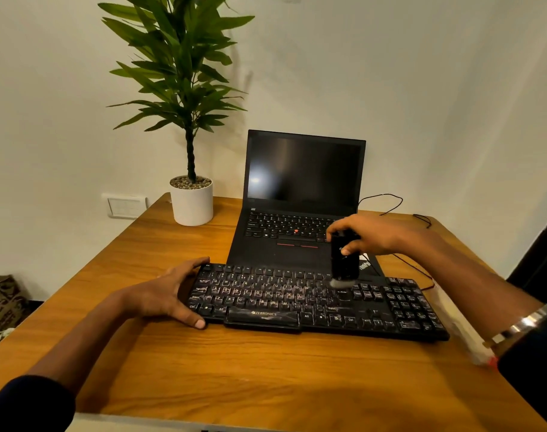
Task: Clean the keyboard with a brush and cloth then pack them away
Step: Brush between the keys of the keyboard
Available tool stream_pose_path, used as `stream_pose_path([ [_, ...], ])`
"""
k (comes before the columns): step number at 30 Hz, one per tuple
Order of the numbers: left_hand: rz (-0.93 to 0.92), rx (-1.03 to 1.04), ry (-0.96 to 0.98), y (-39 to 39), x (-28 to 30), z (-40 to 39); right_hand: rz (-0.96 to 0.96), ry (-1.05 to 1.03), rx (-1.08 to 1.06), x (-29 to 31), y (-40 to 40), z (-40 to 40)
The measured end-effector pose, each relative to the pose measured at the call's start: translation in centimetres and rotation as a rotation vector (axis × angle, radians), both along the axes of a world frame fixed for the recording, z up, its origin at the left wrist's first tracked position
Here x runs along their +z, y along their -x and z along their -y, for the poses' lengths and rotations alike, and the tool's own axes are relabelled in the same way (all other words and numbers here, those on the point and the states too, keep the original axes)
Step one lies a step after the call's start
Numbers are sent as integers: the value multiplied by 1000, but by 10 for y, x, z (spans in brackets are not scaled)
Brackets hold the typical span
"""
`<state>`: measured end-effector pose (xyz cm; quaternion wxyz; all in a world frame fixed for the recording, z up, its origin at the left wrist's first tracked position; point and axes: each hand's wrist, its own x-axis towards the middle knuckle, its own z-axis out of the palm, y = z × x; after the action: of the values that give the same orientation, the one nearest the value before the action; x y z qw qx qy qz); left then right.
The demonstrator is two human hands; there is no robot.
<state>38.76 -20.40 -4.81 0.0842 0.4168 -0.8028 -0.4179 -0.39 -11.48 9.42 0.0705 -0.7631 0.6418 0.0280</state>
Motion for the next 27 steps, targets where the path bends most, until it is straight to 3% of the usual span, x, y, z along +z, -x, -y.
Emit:
stream_pose_path([
  [9, 12, 14, -6, 1, 0, -1, 56, 214, 7, -6, -39, 15],
  [17, 17, 12, -10, 1, 0, -1, 88, 90, 152, -8, -74, 25],
  [20, 16, 16, -9, 0, 0, 0, 149, 164, 143, -1, -73, 26],
  [23, 9, 13, -16, 0, -1, 0, 88, 237, 91, -9, -76, 28],
  [27, 1, 15, -19, 1, -1, 0, 106, 130, 110, -19, -80, 26],
])
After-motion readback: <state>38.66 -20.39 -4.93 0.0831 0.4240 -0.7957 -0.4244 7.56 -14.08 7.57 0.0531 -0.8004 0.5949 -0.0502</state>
